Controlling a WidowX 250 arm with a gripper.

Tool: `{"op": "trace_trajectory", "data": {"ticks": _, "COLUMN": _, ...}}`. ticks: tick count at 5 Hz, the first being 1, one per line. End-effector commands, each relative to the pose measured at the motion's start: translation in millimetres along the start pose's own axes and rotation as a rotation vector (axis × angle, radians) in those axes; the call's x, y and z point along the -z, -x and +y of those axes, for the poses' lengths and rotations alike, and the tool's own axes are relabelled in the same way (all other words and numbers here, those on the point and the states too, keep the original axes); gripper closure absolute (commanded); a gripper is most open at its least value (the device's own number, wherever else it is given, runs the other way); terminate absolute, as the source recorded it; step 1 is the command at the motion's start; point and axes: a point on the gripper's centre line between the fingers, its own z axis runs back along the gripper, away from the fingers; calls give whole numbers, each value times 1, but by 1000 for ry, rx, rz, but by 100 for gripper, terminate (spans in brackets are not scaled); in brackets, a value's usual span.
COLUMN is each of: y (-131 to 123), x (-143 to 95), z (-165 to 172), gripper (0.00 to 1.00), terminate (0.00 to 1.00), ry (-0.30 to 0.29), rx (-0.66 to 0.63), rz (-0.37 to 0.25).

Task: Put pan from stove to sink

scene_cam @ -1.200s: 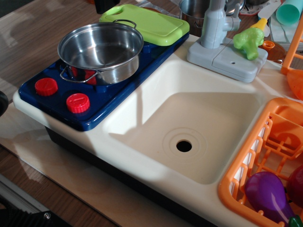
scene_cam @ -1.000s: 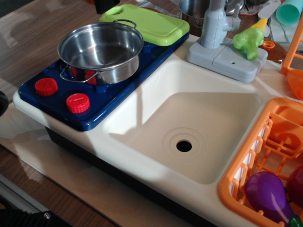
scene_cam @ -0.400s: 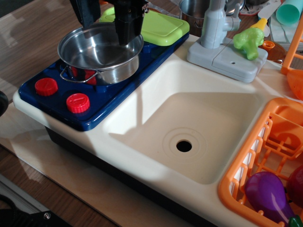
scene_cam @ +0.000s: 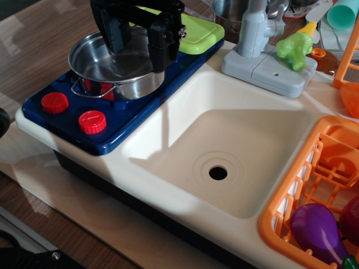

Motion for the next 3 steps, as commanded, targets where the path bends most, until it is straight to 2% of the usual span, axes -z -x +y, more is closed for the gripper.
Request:
{"op": "trace_trajectory", "data": {"ticks": 1, "y": -3, "x": 1, "z": -2, "gripper": 0, "terminate": 0, "ry": 6, "rx": -8, "rz": -33}}
{"op": "trace_trajectory", "data": {"ticks": 3, "y": 3, "x": 11, "z": -10, "gripper": 0, "terminate": 0, "ry": 8, "rx": -24, "rz": -56}}
